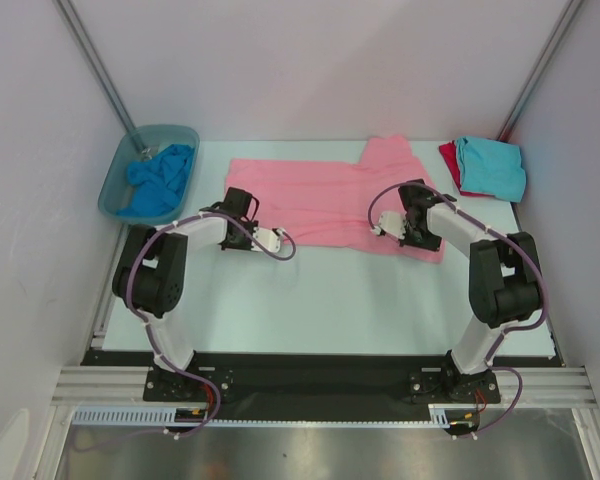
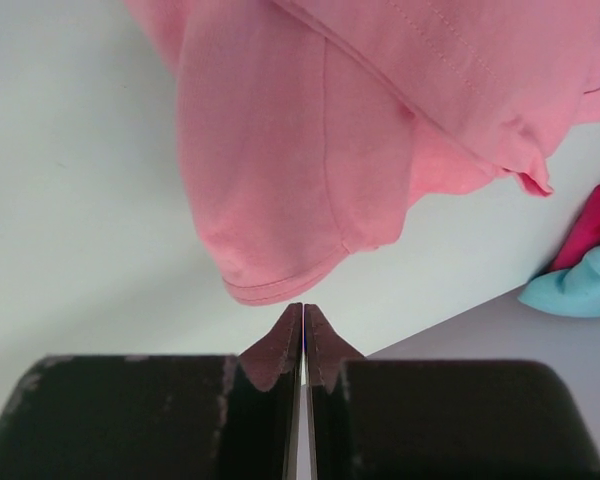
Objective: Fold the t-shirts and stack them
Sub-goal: Fold the tshirt
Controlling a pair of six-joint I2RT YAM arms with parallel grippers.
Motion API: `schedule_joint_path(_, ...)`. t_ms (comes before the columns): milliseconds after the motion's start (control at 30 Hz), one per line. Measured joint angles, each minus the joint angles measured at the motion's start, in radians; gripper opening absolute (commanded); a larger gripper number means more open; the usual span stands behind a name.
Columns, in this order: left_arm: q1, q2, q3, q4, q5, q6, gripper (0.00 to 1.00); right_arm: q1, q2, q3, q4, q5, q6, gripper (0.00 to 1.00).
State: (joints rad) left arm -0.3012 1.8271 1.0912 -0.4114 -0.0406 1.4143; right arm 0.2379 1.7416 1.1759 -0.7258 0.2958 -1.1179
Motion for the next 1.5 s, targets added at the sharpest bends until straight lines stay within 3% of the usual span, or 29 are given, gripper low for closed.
schedule_joint_path(567,-0.006,0.061,0.057,0.002,-0.036,0.001,0.00,-0.016,0.129,0.001,-0.002,-0.085,0.052,0.05)
schedule_joint_path(1167,0.005,0.127,0.143,-0.047,-0.080,0.001,0.00,-0.119,0.142,0.028,0.026,-0.126,0.055,0.04)
schedule_joint_path(1500,0.024,0.104,0.107,-0.033,-0.080,0.028,0.00,-0.169,0.138,0.023,0.044,-0.126,0.002,0.04)
